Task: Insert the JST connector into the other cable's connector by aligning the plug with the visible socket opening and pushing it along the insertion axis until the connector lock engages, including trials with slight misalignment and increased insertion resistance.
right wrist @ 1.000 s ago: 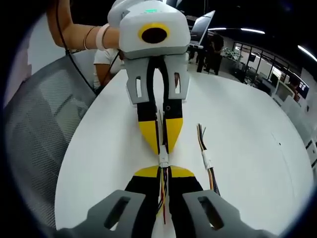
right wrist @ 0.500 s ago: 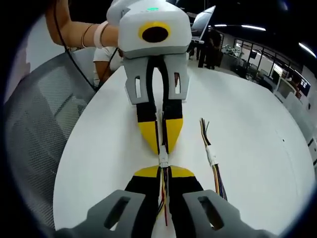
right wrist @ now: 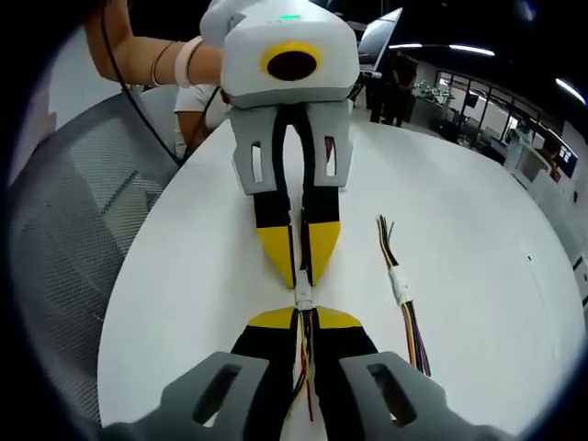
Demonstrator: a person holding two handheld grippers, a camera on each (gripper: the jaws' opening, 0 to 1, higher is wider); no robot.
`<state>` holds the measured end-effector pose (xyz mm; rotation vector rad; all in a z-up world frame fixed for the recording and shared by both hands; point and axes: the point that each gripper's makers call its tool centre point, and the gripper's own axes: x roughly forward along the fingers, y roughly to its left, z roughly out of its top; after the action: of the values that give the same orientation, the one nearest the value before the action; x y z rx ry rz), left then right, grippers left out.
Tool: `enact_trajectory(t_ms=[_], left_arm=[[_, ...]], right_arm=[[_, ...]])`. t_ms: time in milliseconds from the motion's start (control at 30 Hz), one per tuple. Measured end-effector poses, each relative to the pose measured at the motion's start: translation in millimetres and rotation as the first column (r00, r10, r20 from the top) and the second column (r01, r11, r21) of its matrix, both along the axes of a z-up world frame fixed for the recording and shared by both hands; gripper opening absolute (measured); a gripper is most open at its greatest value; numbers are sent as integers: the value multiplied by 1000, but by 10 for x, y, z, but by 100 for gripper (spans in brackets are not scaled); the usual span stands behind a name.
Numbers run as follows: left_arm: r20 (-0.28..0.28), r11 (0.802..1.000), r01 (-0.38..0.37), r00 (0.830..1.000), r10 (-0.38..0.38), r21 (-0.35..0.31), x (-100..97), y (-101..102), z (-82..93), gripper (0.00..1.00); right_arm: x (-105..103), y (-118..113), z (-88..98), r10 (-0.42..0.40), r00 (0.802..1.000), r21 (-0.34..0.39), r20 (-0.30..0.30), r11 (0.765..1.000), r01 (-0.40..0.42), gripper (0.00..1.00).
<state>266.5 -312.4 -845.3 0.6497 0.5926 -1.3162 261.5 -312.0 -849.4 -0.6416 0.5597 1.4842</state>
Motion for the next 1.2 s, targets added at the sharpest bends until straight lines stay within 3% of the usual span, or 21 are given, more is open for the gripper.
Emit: enact_trajectory(t_ms=[500, 933, 1200], left_arm=[[14, 1000, -19, 1000, 18, 11, 14, 10, -8, 0], [-16, 998, -68, 998, 68, 11, 38, 38, -32, 0], [12, 996, -82, 997, 82, 18, 76, 52, -34, 8]], right_arm=[[12, -2, -8, -26, 1000, 13, -8, 1000, 26, 3], [-4, -14, -11, -17, 1000, 10, -4, 1000, 17, 3], [8, -25, -8, -23, 1000, 8, 10, 1000, 23, 6]])
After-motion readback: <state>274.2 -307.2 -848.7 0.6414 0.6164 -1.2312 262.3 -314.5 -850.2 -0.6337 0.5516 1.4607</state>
